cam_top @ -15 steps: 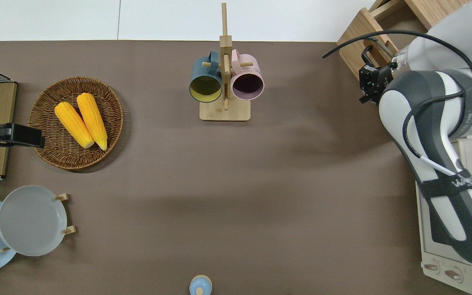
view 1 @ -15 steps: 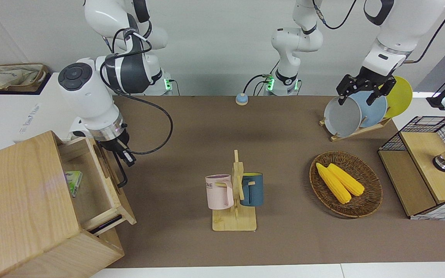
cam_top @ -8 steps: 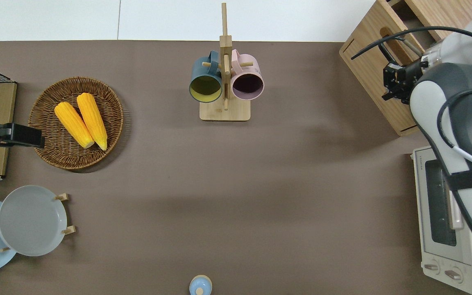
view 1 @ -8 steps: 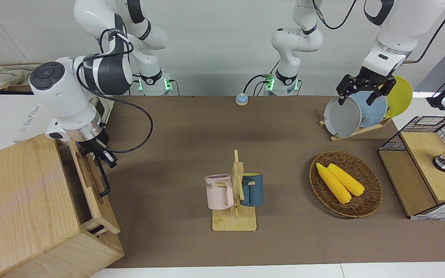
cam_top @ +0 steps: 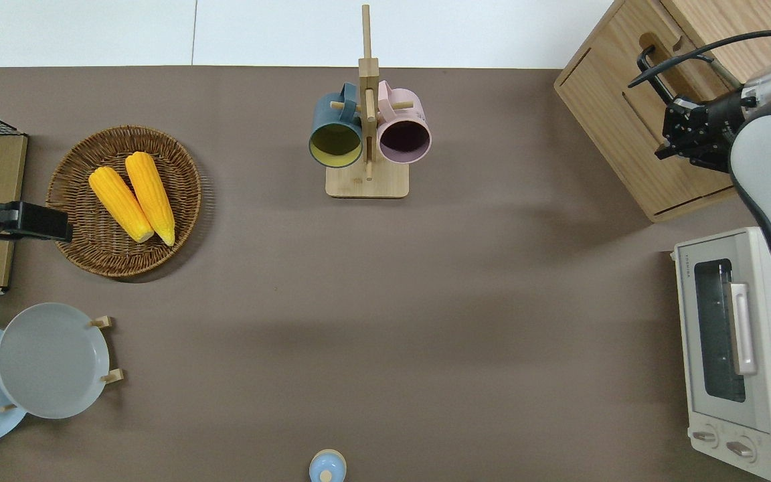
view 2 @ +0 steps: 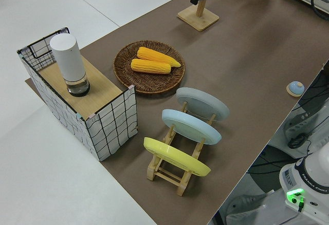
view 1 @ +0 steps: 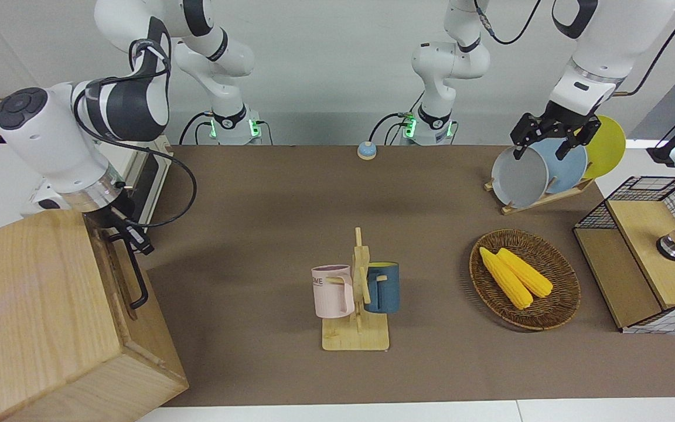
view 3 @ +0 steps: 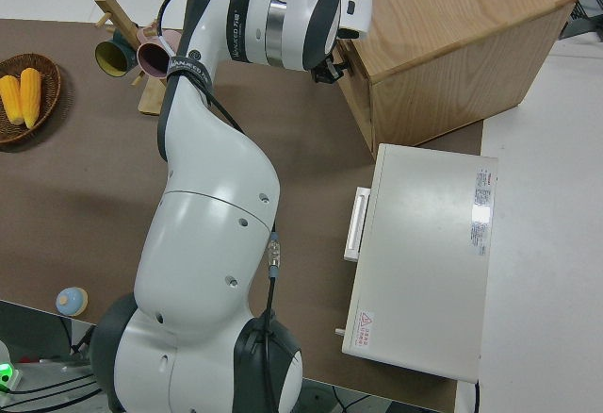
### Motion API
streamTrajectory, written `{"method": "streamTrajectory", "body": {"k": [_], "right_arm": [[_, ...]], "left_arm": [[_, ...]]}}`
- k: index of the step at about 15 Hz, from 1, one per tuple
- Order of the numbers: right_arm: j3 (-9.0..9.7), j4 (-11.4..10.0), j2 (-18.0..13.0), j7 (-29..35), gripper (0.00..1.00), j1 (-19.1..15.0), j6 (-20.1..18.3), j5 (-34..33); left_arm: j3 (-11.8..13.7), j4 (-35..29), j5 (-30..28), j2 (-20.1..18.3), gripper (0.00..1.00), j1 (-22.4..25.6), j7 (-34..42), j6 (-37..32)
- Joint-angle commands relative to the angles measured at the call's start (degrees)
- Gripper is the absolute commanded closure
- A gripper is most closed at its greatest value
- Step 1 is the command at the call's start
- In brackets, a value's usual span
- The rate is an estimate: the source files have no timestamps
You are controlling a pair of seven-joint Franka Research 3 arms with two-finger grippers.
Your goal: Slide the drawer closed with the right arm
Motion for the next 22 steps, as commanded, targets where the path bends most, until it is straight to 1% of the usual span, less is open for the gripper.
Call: {"method": "streamTrajectory", "body": {"k": [1,9,12,16,19,20,22], "right_arm": [[0.3,0.7,0.2,-3.8,1.0,-2.2,2.2,0.9],[0.65,0.7,0.1,-2.6,1.0,-1.8,1.4,0.8],[0.74,0.4,-0.1,-2.0,1.0,0.0,0.8,0.2],[0.73,0.2,-1.1,-1.9,1.0,3.1,-3.6,0.0],[0.82,-0.1,-2.0,-2.6,1.0,5.1,-4.6,-0.4],[0.82,-0.7,-2.5,-2.5,1.0,6.0,-4.8,-0.6],[0.74,-3.2,-4.2,-2.5,1.0,7.5,-4.9,-0.6]], "left_arm": [[0.9,1.1,0.8,0.7,0.0,-1.0,0.4,0.1],[0.9,1.1,0.9,0.7,0.0,-1.0,0.4,0.1],[0.9,1.1,0.8,0.7,0.0,-1.0,0.4,0.1],[0.9,1.1,0.8,0.7,0.0,-1.0,0.4,0.1],[0.9,1.1,0.8,0.7,0.0,-1.0,0.4,0.1],[0.9,1.1,0.8,0.7,0.0,-1.0,0.4,0.1],[0.9,1.1,0.8,0.7,0.0,-1.0,0.4,0.1]]}}
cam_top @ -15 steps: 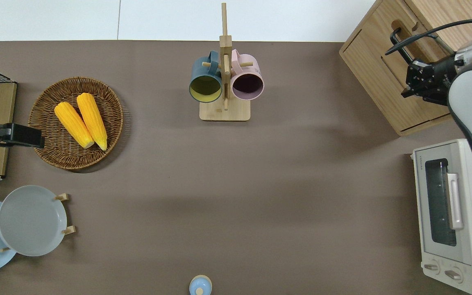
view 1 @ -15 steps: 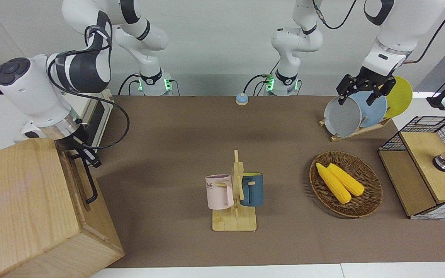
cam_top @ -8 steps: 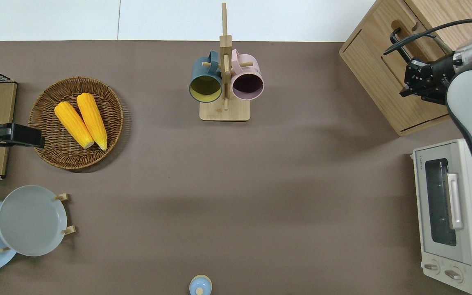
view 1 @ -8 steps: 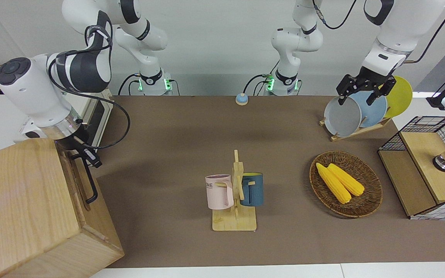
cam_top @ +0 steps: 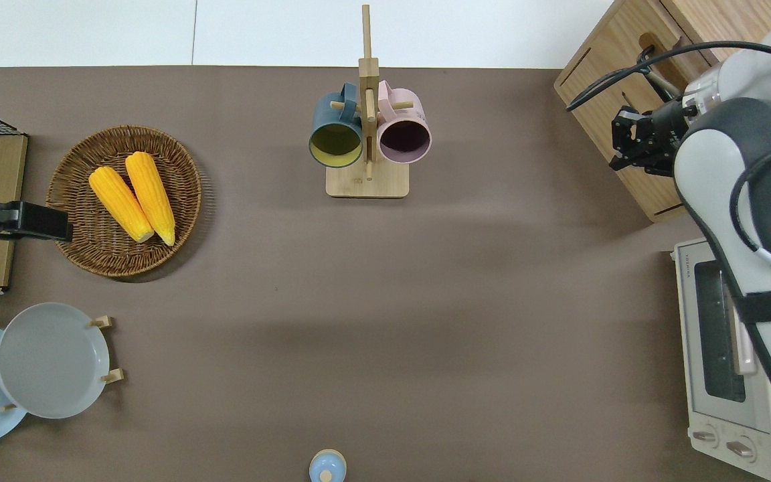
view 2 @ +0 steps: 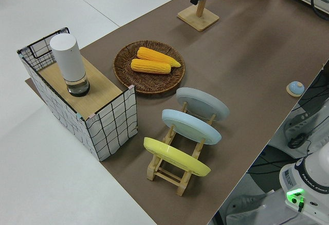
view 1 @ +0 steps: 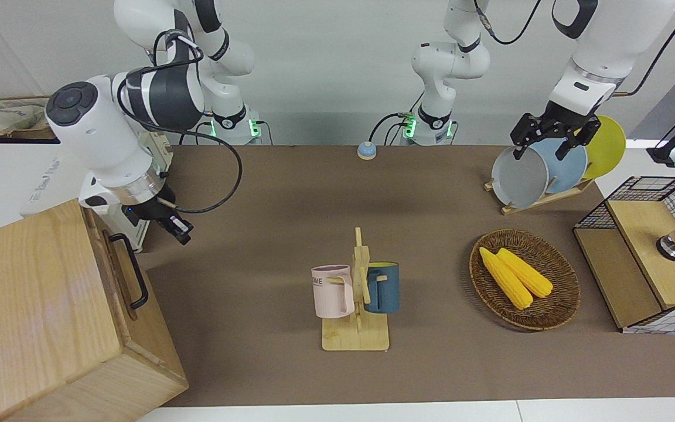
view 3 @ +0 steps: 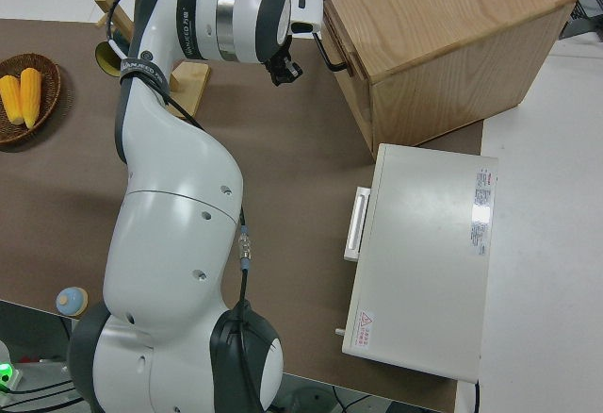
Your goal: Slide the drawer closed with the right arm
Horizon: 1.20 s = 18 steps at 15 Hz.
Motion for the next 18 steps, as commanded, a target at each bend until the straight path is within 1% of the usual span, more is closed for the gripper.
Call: {"method": "streamTrajectory", "body": {"k": [1,3,4,6,7,8,9,10,11,12,14,15,16,18], "right_arm": [[-0.33,-4.6,-3.9,-1.7,1.0,2.3,-0.6,-0.5],[-0.6,-7.0,-6.1,-2.0,1.0,4.0,-0.6,-0.8],[-0.6,-8.7,-7.5,-2.1,1.0,4.7,-0.6,-1.6],[-0.78,-11.3,-9.4,-3.0,1.0,5.8,-0.3,-3.0],[-0.78,-12.3,-10.1,-3.2,1.0,6.0,-0.1,-3.7],[-0.78,-12.6,-10.4,-4.0,1.0,6.0,-0.2,-4.0],[-1.04,-12.8,-10.9,-6.1,1.0,6.1,-0.3,-4.1],[-2.08,-14.4,-12.3,-9.0,1.0,6.3,0.0,-4.1],[-3.49,-16.4,-13.8,-11.8,1.0,7.0,0.3,-4.0],[-4.63,-17.5,-15.1,-13.8,1.0,7.2,0.3,-4.0],[-6.04,-17.7,-15.9,-18.0,1.0,7.2,-0.4,-4.0],[-6.4,-18.0,-16.2,-19.4,1.0,7.2,-0.4,-4.0],[-6.49,-18.2,-16.5,-20.4,1.0,7.2,-0.5,-4.0],[-6.66,-19.2,-18.1,-22.3,1.0,7.1,-0.6,-4.5]], "left_arm": [[0.9,1.1,0.8,0.7,0.0,-1.0,0.4,0.1],[0.9,1.1,0.8,0.7,0.0,-1.0,0.4,0.1],[0.9,1.1,0.8,0.7,0.0,-1.0,0.4,0.1],[0.9,1.1,0.8,0.7,0.0,-1.0,0.4,0.1],[0.9,1.1,0.8,0.7,0.0,-1.0,0.4,0.1],[0.9,1.1,0.9,0.7,0.0,-1.0,0.4,0.1],[0.9,1.1,0.8,0.7,0.0,-1.0,0.4,0.1],[0.9,1.1,0.9,0.7,0.0,-1.0,0.4,0.1],[0.9,1.1,0.8,0.7,0.0,-1.0,0.4,0.1],[0.9,1.1,0.8,0.7,0.0,-1.0,0.4,0.1],[0.9,1.1,0.8,0.7,0.0,-1.0,0.4,0.1],[0.9,1.1,0.8,0.7,0.0,-1.0,0.4,0.1],[0.9,1.1,0.8,0.7,0.0,-1.0,0.4,0.1],[0.9,1.1,0.8,0.7,0.0,-1.0,0.4,0.1]]}}
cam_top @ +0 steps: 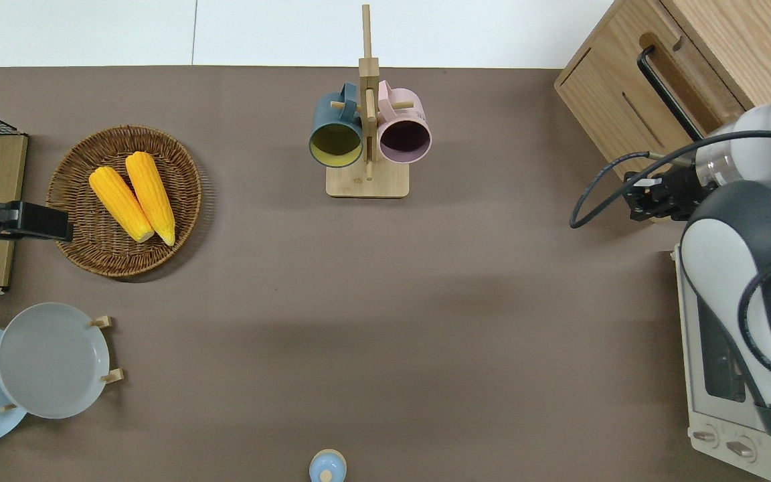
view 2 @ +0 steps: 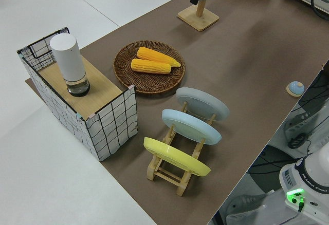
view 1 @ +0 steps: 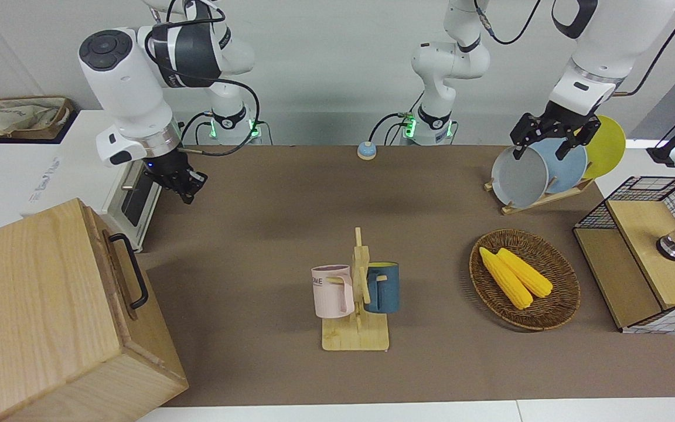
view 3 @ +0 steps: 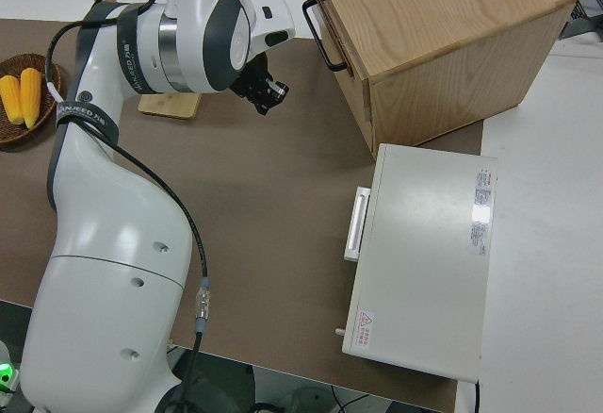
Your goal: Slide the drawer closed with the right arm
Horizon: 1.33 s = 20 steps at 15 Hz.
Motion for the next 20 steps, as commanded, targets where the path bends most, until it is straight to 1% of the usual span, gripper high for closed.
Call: {"method": "streamTrajectory", "body": {"k": [1,3,5,7,8,9,10,11,12,13,14,15,16,17,20], "right_arm": [[-0.6,-4.1,-4.1,-5.8,1.0,0.2,0.2,-1.5],[-1.3,-5.0,-5.0,-10.3,1.0,-0.5,-0.3,-1.6],[-3.58,-6.1,-6.4,-16.3,1.0,-0.5,-0.4,-1.6],[-5.51,-6.2,-7.5,-23.6,1.0,-0.5,-1.0,-1.5],[-6.04,-6.1,-8.2,-26.1,1.0,-0.5,-2.2,-1.4],[-6.14,-5.8,-8.5,-27.3,1.0,-0.5,-3.1,-1.5],[-6.14,-5.3,-8.9,-26.5,1.0,-0.4,-3.8,-1.4],[-6.14,-4.4,-8.9,-25.7,1.0,-0.3,-5.0,-1.3],[-6.14,-2.8,-8.6,-24.7,1.0,-0.3,-6.5,-1.1],[-6.14,-1.3,-8.3,-23.5,0.932,-0.5,-7.7,-0.4],[-6.05,-0.5,-8.2,-22.8,0.766,-0.5,-8.3,-0.3],[-6.05,-0.5,-8.1,-22.0,0.52,-0.5,-8.3,-0.3],[-6.05,-0.7,-8.1,-21.1,0.31,-0.4,-8.3,-0.3],[-6.05,-0.8,-7.9,-20.4,0.003,-0.3,-8.3,-0.4],[-6.05,-0.7,-7.4,-20.4,0.011,0.0,-8.3,-0.5]], "left_arm": [[0.9,1.1,0.8,0.7,0.0,-1.0,0.4,0.1],[0.9,1.1,0.8,0.7,0.0,-1.0,0.4,0.1],[0.9,1.1,0.8,0.7,0.0,-1.0,0.4,0.1],[0.9,1.1,0.8,0.7,0.0,-1.0,0.4,0.1],[0.9,1.1,0.9,0.7,0.0,-1.0,0.4,0.1],[0.9,1.1,0.8,0.7,0.0,-1.0,0.4,0.1],[0.9,1.1,0.9,0.7,0.0,-1.0,0.4,0.1],[0.9,1.1,0.8,0.7,0.0,-1.0,0.4,0.1],[0.9,1.1,0.8,0.7,0.0,-1.0,0.4,0.1],[0.9,1.1,0.8,0.7,0.0,-1.0,0.4,0.1],[0.9,1.1,0.8,0.7,0.0,-1.0,0.4,0.1],[0.9,1.1,0.9,0.7,0.0,-1.0,0.4,0.1],[0.9,1.1,0.8,0.7,0.0,-1.0,0.4,0.1],[0.9,1.1,0.8,0.7,0.0,-1.0,0.4,0.1],[0.9,1.1,0.8,0.7,0.0,-1.0,0.4,0.1]]}}
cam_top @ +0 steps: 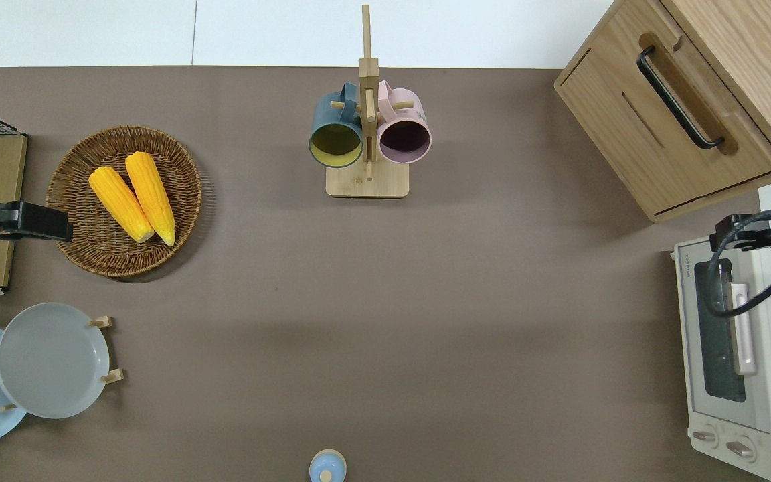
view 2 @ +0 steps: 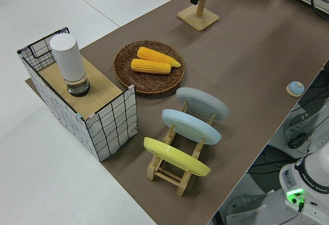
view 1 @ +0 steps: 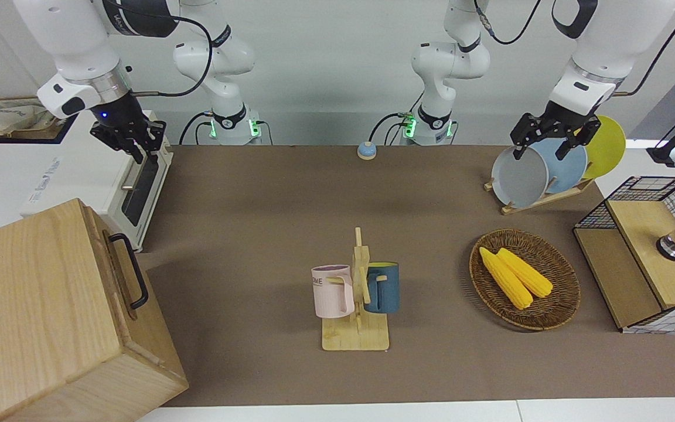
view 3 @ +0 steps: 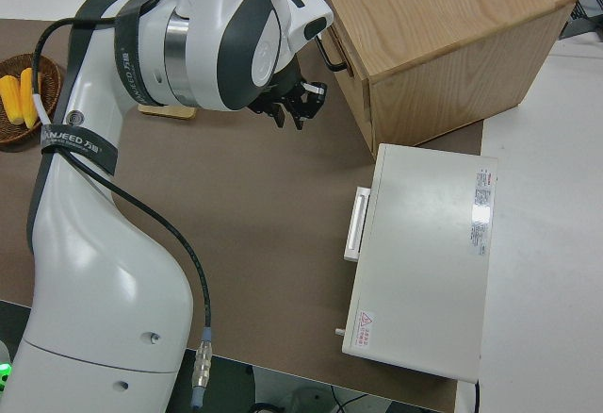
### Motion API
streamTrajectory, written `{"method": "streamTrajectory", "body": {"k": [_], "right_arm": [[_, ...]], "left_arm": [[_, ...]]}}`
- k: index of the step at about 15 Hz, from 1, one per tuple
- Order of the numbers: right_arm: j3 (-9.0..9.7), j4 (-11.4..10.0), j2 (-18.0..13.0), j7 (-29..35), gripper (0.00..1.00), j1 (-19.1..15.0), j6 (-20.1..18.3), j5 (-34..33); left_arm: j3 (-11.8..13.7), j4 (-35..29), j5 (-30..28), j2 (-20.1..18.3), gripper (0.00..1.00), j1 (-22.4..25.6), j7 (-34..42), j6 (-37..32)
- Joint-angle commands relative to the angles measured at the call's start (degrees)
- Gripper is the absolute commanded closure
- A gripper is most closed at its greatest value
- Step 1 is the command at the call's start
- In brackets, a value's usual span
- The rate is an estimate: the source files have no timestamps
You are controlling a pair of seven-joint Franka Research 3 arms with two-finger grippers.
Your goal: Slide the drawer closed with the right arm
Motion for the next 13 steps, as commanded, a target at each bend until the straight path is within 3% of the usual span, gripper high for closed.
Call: {"method": "streamTrajectory", "body": {"k": [1,9,11,13], "right_arm": [[0.07,0.7,1.1,1.4,0.011,0.3,-0.8,0.3],[0.95,0.9,1.2,0.7,0.011,-1.2,-0.9,0.5],[3.4,0.9,1.2,0.8,0.009,-3.3,-1.4,0.6],[3.5,1.0,1.2,0.8,0.011,-3.0,-1.7,0.5]], "left_arm": [[0.9,1.1,0.8,0.7,0.0,-1.0,0.4,0.1],[0.9,1.1,0.9,0.7,0.0,-1.0,0.4,0.1],[0.9,1.1,0.9,0.7,0.0,-1.0,0.4,0.1],[0.9,1.1,0.8,0.7,0.0,-1.0,0.4,0.1]]}}
